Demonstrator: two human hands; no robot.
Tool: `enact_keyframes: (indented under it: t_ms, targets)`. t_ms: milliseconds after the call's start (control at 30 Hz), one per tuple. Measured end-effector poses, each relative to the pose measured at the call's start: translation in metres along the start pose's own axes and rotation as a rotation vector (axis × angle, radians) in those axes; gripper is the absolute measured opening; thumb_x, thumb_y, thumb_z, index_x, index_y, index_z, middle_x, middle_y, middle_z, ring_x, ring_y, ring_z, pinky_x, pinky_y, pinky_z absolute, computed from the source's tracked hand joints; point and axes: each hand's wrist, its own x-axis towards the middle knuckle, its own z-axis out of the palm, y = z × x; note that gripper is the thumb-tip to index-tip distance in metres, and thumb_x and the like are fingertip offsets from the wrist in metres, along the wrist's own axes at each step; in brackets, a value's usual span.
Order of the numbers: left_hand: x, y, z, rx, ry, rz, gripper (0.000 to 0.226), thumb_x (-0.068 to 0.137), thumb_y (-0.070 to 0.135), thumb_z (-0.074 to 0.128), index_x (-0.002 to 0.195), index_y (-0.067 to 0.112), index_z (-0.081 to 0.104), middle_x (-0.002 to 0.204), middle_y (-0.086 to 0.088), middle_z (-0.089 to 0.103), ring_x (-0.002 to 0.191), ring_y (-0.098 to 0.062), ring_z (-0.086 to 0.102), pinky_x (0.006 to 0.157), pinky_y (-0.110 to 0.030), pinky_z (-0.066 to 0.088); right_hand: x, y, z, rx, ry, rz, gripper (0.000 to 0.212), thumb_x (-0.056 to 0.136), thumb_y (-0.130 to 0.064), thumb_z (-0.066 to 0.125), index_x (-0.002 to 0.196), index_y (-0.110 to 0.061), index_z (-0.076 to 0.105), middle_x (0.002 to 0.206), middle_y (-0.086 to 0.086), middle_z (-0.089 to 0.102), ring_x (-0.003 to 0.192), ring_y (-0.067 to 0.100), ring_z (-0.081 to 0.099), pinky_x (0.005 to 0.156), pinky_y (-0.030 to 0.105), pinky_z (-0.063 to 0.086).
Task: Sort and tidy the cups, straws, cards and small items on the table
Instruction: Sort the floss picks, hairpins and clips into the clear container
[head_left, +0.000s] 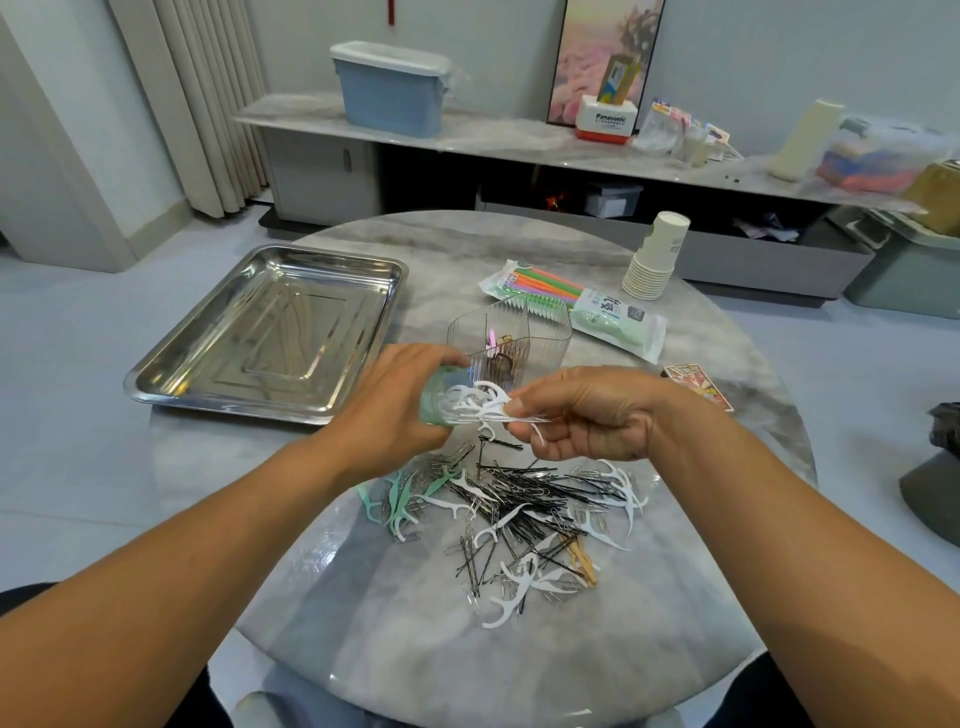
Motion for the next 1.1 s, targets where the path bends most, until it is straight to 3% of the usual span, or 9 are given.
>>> enact_keyframes:
  t_ms: [167, 267, 500, 633, 733, 800, 900, 1000, 1100]
  targets:
    - [-0.003, 0.007, 0.006, -0.088, -0.07, 0.056, 0.072, 0.074, 0.02, 0.083, 0.133, 0.04, 0.048, 0.127, 0.021, 0.049, 0.125, -0.005, 0.044, 0.103, -0.033, 0.043, 0.005, 0.0, 0.0, 0.0, 0.047, -0.004, 0.015, 0.087, 0.002, 0.07, 0.102, -0.003, 0.069, 0.079, 0.011, 0.074, 0.065, 0.012, 0.072, 0.06, 0.022, 0.058]
    - [-0.006, 0.012, 0.008, -0.142, -0.098, 0.03, 0.069, 0.074, 0.027, 0.084, 0.132, 0.04, 0.048, 0.124, 0.024, 0.049, 0.12, 0.0, 0.048, 0.1, -0.03, 0.045, 0.009, 0.0, 0.002, -0.089, 0.169, -0.094, 0.015, 0.084, 0.001, 0.076, 0.099, 0.001, 0.073, 0.08, 0.013, 0.075, 0.067, 0.014, 0.072, 0.061, 0.022, 0.058]
    - [-0.006, 0.019, 0.013, -0.393, -0.07, -0.109, 0.063, 0.074, 0.028, 0.089, 0.125, 0.041, 0.054, 0.124, 0.023, 0.054, 0.111, 0.019, 0.051, 0.08, -0.002, 0.045, 0.013, 0.002, 0.008, -0.324, 0.419, -0.394, 0.01, 0.08, -0.002, 0.083, 0.088, -0.001, 0.077, 0.076, 0.014, 0.077, 0.067, 0.017, 0.073, 0.061, 0.022, 0.06]
    - [-0.005, 0.019, 0.013, -0.386, -0.07, -0.111, 0.066, 0.074, 0.03, 0.089, 0.127, 0.045, 0.053, 0.12, 0.02, 0.054, 0.103, 0.015, 0.054, 0.076, -0.004, 0.046, 0.012, 0.003, 0.007, -0.442, 0.419, -0.453, 0.012, 0.077, -0.006, 0.086, 0.087, -0.007, 0.079, 0.072, 0.005, 0.076, 0.063, 0.009, 0.07, 0.06, 0.018, 0.055]
    - [-0.004, 0.02, 0.017, -0.363, -0.108, -0.081, 0.066, 0.073, 0.036, 0.088, 0.128, 0.047, 0.053, 0.123, 0.023, 0.054, 0.108, 0.007, 0.056, 0.085, -0.017, 0.049, 0.016, 0.007, 0.015, -0.691, 0.408, -0.531, 0.014, 0.077, -0.015, 0.088, 0.09, -0.017, 0.082, 0.079, -0.003, 0.078, 0.074, 0.006, 0.071, 0.073, 0.022, 0.057]
    - [-0.002, 0.021, 0.021, -0.38, -0.112, -0.073, 0.065, 0.072, 0.038, 0.088, 0.127, 0.049, 0.054, 0.122, 0.023, 0.056, 0.11, 0.004, 0.058, 0.086, -0.018, 0.049, 0.018, 0.009, 0.022, -0.768, 0.389, -0.574, 0.014, 0.08, -0.018, 0.086, 0.093, -0.02, 0.082, 0.081, -0.007, 0.077, 0.075, 0.002, 0.071, 0.073, 0.019, 0.055]
    - [0.0, 0.018, 0.023, -0.452, -0.071, -0.116, 0.069, 0.071, 0.039, 0.089, 0.13, 0.047, 0.054, 0.118, 0.016, 0.062, 0.106, 0.001, 0.063, 0.081, -0.016, 0.052, 0.018, 0.009, 0.026, -0.708, 0.385, -0.671, 0.007, 0.089, -0.022, 0.078, 0.096, -0.021, 0.081, 0.081, -0.007, 0.077, 0.076, 0.002, 0.071, 0.073, 0.02, 0.055]
    - [0.001, 0.013, 0.021, -0.459, -0.01, -0.179, 0.073, 0.067, 0.045, 0.091, 0.129, 0.05, 0.053, 0.118, 0.019, 0.063, 0.106, 0.009, 0.06, 0.081, -0.007, 0.048, 0.016, 0.006, 0.021, -0.569, 0.506, -0.779, 0.011, 0.095, -0.024, 0.071, 0.099, -0.018, 0.08, 0.082, -0.006, 0.076, 0.079, 0.01, 0.071, 0.077, 0.028, 0.058]
    - [0.003, 0.011, 0.02, -0.503, 0.027, -0.22, 0.071, 0.067, 0.037, 0.093, 0.126, 0.045, 0.054, 0.12, 0.017, 0.062, 0.109, 0.002, 0.06, 0.091, -0.019, 0.049, 0.017, 0.004, 0.015, -0.495, 0.627, -0.782, 0.011, 0.096, -0.03, 0.07, 0.093, -0.024, 0.079, 0.08, -0.01, 0.074, 0.079, 0.007, 0.07, 0.077, 0.032, 0.056]
